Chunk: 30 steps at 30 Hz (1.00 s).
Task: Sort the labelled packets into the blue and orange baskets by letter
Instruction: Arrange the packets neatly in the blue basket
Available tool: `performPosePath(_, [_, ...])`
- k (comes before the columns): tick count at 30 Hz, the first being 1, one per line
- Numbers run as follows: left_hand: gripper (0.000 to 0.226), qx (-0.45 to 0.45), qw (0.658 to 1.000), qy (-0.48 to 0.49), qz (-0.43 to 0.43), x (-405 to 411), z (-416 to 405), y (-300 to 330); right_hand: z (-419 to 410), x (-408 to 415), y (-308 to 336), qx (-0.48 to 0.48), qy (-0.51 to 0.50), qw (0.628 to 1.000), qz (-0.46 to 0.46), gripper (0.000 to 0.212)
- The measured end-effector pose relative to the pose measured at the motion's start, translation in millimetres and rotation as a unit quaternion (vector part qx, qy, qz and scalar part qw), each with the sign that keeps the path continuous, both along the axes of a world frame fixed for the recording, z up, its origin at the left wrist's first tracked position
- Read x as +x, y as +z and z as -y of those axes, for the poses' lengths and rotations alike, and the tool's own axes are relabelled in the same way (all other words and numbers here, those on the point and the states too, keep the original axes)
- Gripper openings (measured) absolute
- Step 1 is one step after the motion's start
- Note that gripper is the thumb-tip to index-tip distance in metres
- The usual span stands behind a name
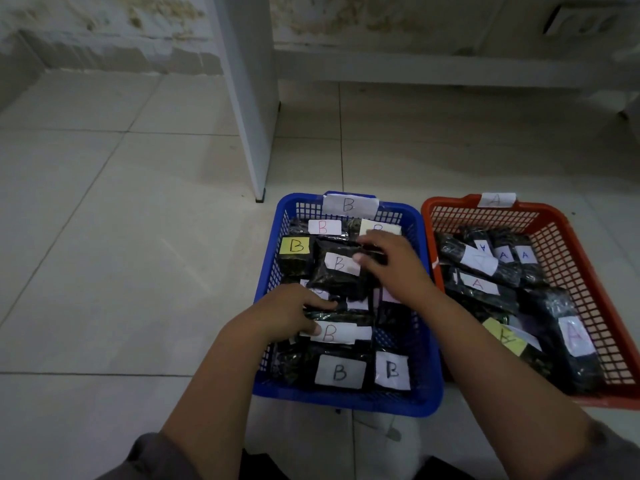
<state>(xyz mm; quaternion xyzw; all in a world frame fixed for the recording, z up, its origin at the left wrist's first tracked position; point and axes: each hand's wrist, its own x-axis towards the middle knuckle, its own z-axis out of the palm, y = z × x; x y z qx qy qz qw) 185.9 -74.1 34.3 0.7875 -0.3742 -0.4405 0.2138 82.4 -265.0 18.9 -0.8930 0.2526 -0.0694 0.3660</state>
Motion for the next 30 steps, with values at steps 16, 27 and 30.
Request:
performPosePath(16, [0.039, 0.003, 1.0, 0.004, -0.026, -0.7, 1.6, 3.8, -35.4, -74.7, 11.6, 0.212, -0.091, 0.973, -0.005, 0.03])
performPosePath(27, [0.036, -0.026, 0.995, 0.097, -0.01, 11.6, -0.9, 3.0, -31.0, -66.3, 8.7, 0.176, -0.312, 0.933, 0.039, 0.021])
performPosePath(30, [0.035, -0.045, 0.992, 0.116, -0.002, 16.6, -1.6, 4.2, -32.7, -50.8, 5.9, 0.146, -0.34, 0.928, 0.038, 0.016])
